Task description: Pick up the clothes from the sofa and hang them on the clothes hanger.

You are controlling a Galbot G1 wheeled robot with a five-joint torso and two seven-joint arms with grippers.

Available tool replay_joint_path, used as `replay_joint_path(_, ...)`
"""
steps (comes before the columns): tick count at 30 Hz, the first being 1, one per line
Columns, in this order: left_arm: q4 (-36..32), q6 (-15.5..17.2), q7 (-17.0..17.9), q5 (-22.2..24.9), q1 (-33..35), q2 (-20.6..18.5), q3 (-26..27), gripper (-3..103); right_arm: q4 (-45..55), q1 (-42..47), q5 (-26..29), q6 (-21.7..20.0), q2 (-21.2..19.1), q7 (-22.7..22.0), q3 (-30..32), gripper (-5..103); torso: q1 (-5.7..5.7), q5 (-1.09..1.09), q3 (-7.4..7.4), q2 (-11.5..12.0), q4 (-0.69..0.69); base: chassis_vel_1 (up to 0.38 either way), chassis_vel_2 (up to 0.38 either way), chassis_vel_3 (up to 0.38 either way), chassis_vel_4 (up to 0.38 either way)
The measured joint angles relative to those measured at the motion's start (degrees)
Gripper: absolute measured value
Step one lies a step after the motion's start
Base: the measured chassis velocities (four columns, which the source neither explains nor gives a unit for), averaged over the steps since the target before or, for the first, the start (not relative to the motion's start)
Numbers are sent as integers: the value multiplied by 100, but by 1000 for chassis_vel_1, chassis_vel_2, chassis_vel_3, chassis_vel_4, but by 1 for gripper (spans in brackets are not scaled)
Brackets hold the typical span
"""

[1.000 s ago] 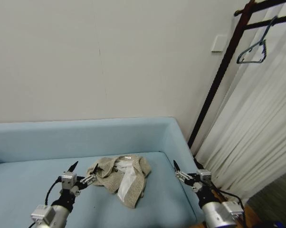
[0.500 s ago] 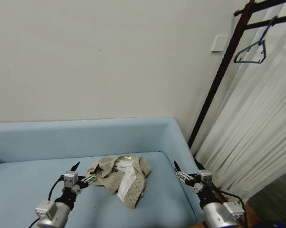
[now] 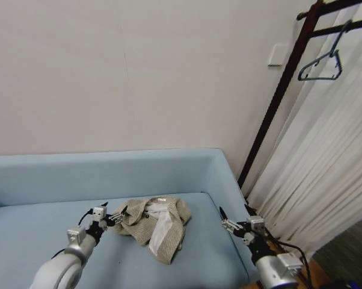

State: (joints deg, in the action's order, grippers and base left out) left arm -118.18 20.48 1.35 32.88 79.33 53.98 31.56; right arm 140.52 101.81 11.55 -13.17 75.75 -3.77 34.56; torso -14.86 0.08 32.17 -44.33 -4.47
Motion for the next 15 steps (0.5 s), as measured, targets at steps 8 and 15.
replay_joint_path(8, 720, 227, 324, 14, -1058, 52, -1134, 100, -256, -24, 25, -4, -186, -86, 2, 100, 0, 1, 0, 0, 1, 0, 0, 0, 0)
replay_joint_path(15, 1298, 573, 718, -1, -1841, 184, -1848, 100, -458, -145, 39, -5, -328, -99, -2, 100, -1, 2, 0, 0, 1, 0, 0, 0, 0)
